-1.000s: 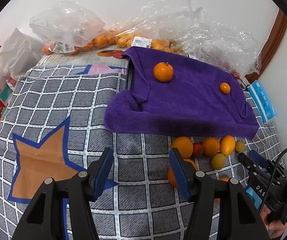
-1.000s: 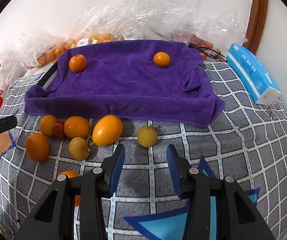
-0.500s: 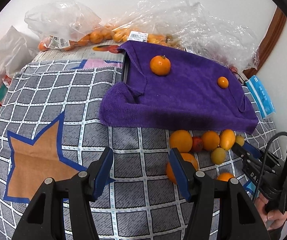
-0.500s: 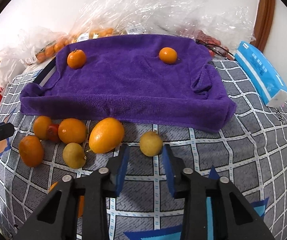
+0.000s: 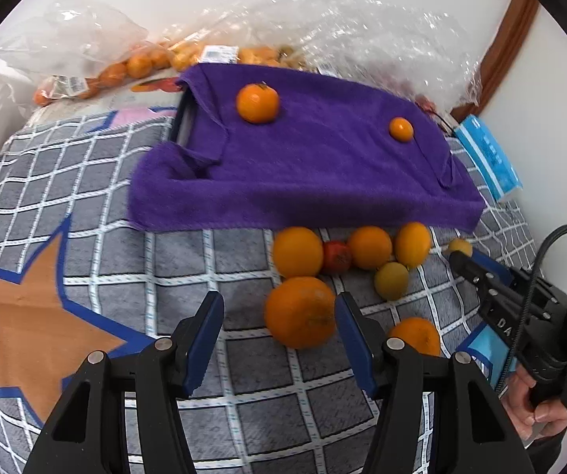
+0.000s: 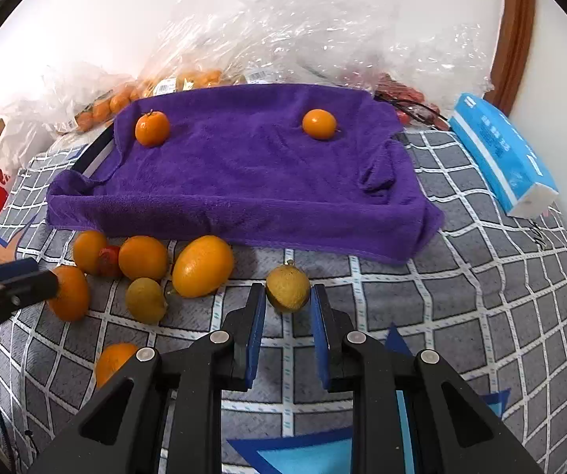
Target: Organize fruits
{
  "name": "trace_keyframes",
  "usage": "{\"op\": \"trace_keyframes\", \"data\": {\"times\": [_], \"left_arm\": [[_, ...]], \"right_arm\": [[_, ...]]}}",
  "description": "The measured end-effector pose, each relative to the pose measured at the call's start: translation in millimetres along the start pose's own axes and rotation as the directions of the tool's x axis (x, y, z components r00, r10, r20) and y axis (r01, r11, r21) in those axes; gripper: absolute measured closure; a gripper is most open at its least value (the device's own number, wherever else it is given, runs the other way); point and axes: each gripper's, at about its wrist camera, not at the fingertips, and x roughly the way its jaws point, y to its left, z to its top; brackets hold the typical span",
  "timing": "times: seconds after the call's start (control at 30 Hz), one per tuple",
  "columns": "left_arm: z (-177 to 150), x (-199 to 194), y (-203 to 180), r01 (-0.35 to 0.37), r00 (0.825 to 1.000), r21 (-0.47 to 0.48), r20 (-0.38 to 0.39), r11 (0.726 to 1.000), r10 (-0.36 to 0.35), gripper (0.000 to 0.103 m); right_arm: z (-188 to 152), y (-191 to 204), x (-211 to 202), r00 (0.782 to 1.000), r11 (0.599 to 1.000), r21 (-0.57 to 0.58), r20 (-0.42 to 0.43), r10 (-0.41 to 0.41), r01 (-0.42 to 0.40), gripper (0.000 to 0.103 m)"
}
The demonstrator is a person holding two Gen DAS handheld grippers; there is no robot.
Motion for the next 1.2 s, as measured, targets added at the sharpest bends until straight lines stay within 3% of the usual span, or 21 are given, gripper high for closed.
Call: {"op": "trace_keyframes", "data": {"times": [0.33,0.43,0.6,1.2], "left_arm": [[-5.2,17.7,-16.9,0.005,0.999,0.045,-0.048,0.999,-0.003,0.047],[-6.5,22.3,-17.9,-0.015,0.998,0.049,-0.058,0.999,0.018,0.058],[-7.6,21.4,-17.1,-0.008,0.999,0.051,-0.052,0.999,0.011,0.063],[-16.8,-43.5,-11.6,-0.006,0.999,0.012,0.048,1.000,0.005,0.063]], "right_arm": [[-7.3,-17.0,-13.7,0.999,0.999,0.039,0.010,-0.031,0.030,0.080],[-10.0,-22.0,-20.0,0.999,0.998,0.048,0.016,-0.044,0.043,0.080],[-13.9,-27.3,-29.0,0.998,0.996,0.060,0.024,-0.064,0.062,0.080],[-11.9,-10.4,-78.0,0.995,0.998,0.050,0.092,-0.045,0.040,0.080]]}}
